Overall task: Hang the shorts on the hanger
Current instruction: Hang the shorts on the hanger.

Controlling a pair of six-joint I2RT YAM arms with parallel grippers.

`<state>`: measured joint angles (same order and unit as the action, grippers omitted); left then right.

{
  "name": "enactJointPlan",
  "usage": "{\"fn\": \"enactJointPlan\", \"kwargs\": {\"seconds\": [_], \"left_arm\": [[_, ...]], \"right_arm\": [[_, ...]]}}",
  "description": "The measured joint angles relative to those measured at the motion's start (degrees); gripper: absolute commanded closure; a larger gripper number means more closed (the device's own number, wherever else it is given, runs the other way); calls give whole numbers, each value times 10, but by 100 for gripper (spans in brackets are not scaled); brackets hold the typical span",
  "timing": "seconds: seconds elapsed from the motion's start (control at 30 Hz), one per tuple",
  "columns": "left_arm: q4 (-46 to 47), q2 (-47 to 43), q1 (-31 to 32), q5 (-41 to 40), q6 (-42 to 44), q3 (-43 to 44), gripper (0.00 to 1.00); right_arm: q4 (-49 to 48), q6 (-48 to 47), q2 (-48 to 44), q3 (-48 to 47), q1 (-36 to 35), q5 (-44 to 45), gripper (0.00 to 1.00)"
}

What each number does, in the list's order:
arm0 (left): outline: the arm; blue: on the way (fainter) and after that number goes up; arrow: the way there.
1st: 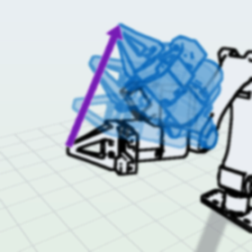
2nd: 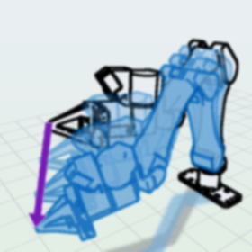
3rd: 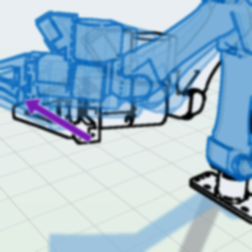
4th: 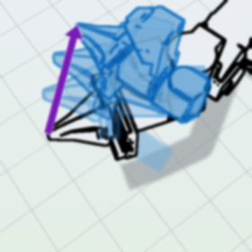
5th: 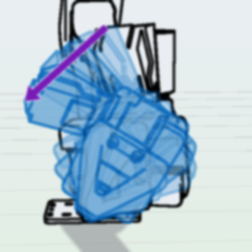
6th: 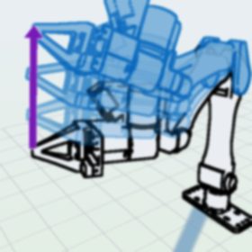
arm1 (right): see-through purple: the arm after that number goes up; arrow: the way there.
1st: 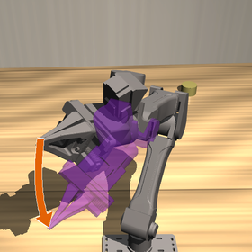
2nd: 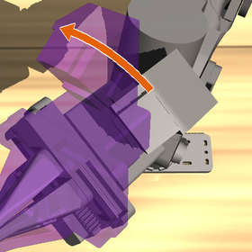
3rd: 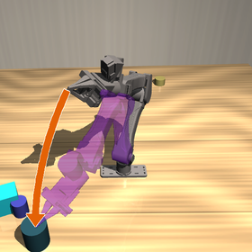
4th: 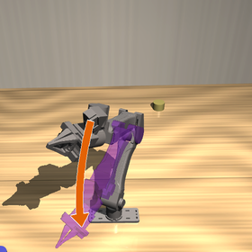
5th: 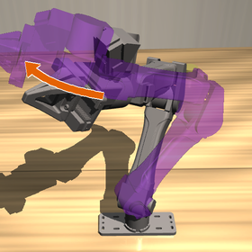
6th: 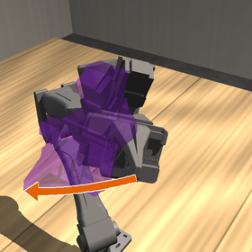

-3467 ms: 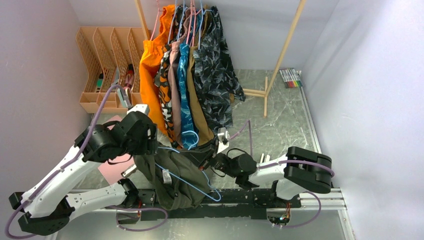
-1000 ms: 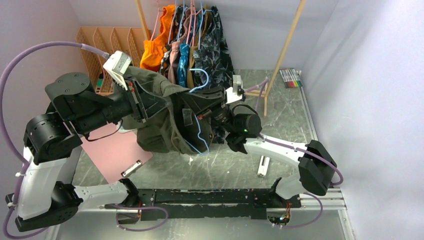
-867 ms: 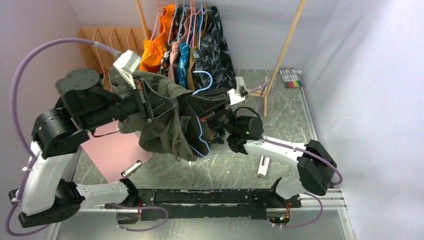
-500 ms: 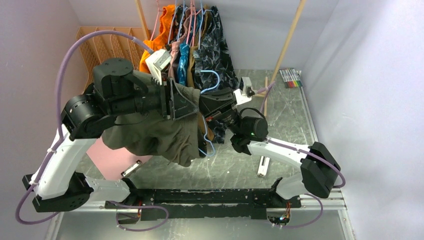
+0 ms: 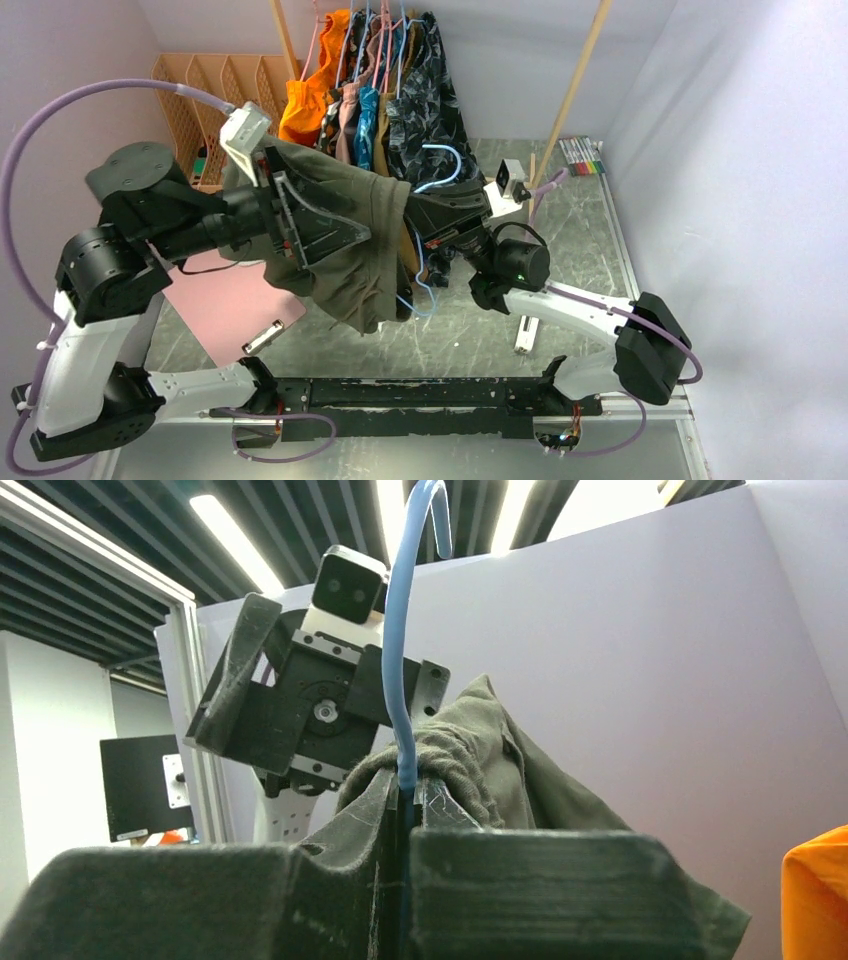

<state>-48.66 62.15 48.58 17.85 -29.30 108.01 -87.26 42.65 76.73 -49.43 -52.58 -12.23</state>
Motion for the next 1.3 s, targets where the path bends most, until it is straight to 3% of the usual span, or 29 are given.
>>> {"fn": "enactJointPlan", "kwargs": {"seconds": [0.33, 0.5, 0.8, 1.0, 1.3], "left_arm": [[97, -86, 0, 66, 63, 15, 1], [107, -98, 0, 48, 138, 104, 3], [85, 24, 0, 55, 259, 197, 1], [42, 103, 11, 81, 326, 155, 1], [6, 136, 15, 146, 357, 93, 1]], "right_arm": [[10, -24, -73, 38, 0, -7, 100], [53, -58, -146, 75, 1, -22, 100], [201, -139, -312, 150, 1, -49, 100], [270, -164, -373, 182, 1, -51, 100], [346, -189, -402, 188, 1, -57, 100]]}}
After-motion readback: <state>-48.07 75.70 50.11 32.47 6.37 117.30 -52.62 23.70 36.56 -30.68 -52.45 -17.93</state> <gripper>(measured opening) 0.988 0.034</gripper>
